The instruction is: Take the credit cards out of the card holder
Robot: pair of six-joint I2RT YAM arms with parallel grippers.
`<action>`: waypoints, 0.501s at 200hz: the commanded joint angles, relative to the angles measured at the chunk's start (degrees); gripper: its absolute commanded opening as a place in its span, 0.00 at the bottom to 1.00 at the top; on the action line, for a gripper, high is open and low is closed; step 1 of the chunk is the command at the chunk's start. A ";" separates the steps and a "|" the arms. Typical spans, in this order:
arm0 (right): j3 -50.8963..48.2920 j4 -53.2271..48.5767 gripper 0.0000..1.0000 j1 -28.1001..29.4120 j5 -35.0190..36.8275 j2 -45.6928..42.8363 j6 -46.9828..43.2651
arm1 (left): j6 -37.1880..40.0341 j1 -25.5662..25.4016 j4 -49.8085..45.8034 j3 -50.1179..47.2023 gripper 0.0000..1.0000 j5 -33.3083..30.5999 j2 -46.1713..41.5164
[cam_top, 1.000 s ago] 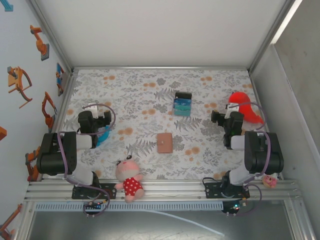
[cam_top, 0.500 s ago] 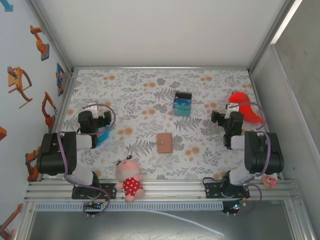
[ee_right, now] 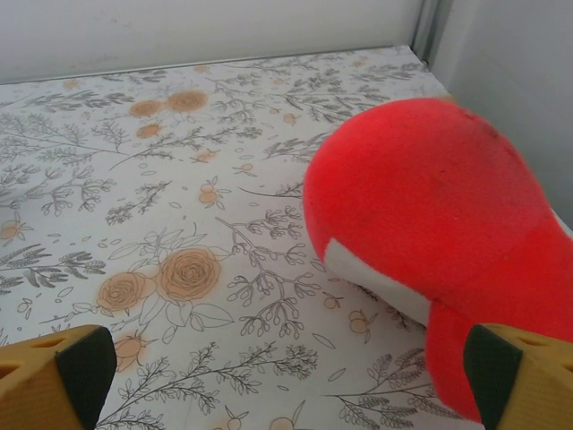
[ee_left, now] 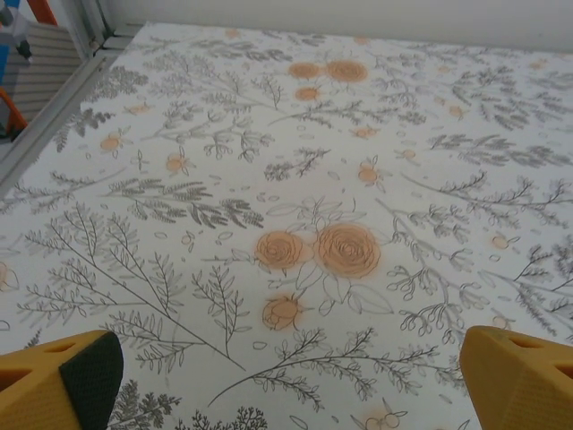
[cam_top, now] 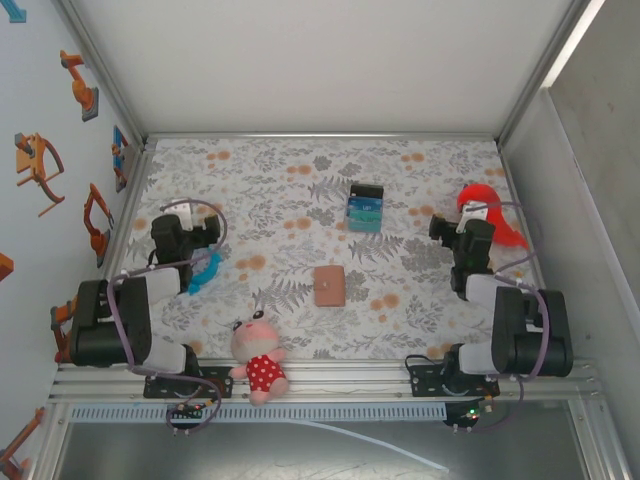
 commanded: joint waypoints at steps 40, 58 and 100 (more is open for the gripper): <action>8.18 -25.88 0.99 0.45 6.23 -9.44 10.21 | -4.56 -3.79 -16.03 6.32 0.97 -7.18 -14.01; 8.99 -32.87 0.99 2.51 9.02 -12.37 12.16 | -8.89 -5.80 -20.29 6.84 0.97 -9.88 -18.32; 10.04 -44.89 0.99 6.04 11.62 -18.49 17.62 | -19.04 -14.61 -33.91 7.80 0.97 -14.67 -26.47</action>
